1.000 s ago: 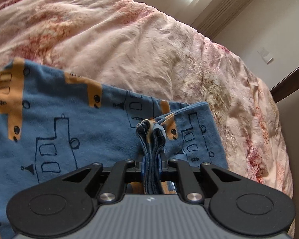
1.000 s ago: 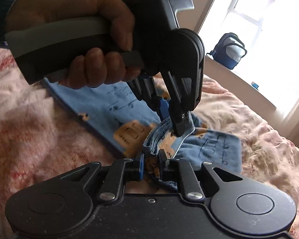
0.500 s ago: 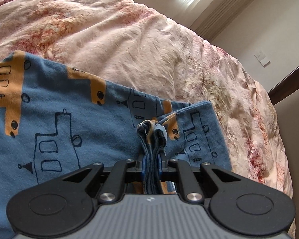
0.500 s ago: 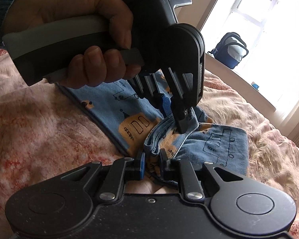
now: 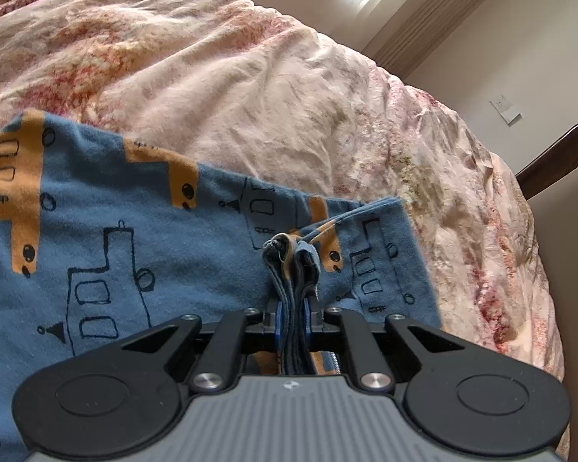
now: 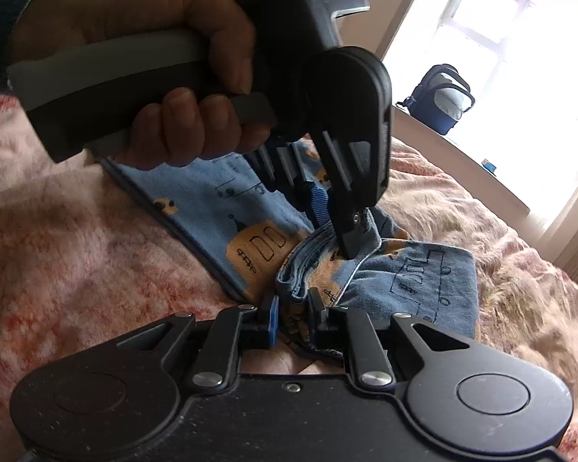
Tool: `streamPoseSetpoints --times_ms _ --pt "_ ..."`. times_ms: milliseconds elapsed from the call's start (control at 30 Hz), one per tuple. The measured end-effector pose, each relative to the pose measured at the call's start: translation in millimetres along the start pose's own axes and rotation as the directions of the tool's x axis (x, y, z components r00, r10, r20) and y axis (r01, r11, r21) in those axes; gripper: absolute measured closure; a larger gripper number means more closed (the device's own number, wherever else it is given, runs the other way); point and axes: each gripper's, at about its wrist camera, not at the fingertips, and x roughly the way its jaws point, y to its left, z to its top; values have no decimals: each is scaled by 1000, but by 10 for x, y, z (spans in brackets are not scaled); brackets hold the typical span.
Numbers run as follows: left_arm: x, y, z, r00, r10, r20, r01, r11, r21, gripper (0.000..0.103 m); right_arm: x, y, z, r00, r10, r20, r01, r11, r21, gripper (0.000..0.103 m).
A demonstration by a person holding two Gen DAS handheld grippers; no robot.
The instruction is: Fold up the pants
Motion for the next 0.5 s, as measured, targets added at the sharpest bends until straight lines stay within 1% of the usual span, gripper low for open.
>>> streamPoseSetpoints --times_ms 133,233,300,367,433,500 --pt "-178 -41 67 1000 -4 19 3 999 32 92 -142 -61 60 998 -12 54 7 997 78 87" --pt "-391 4 116 999 -1 35 -1 998 55 92 -224 -8 157 995 -8 97 0 997 79 87" --pt "-543 86 127 999 16 49 -19 998 56 92 -264 69 258 991 12 130 -20 998 61 87" --pt "-695 219 125 997 40 59 -42 999 32 92 -257 176 359 987 47 154 -51 998 23 87" --pt "-823 390 123 996 70 55 -70 998 -3 92 -229 284 452 981 91 172 -93 996 5 88" --pt "-897 530 103 994 100 46 -100 995 -8 92 -163 416 537 975 139 175 -138 990 -17 88"
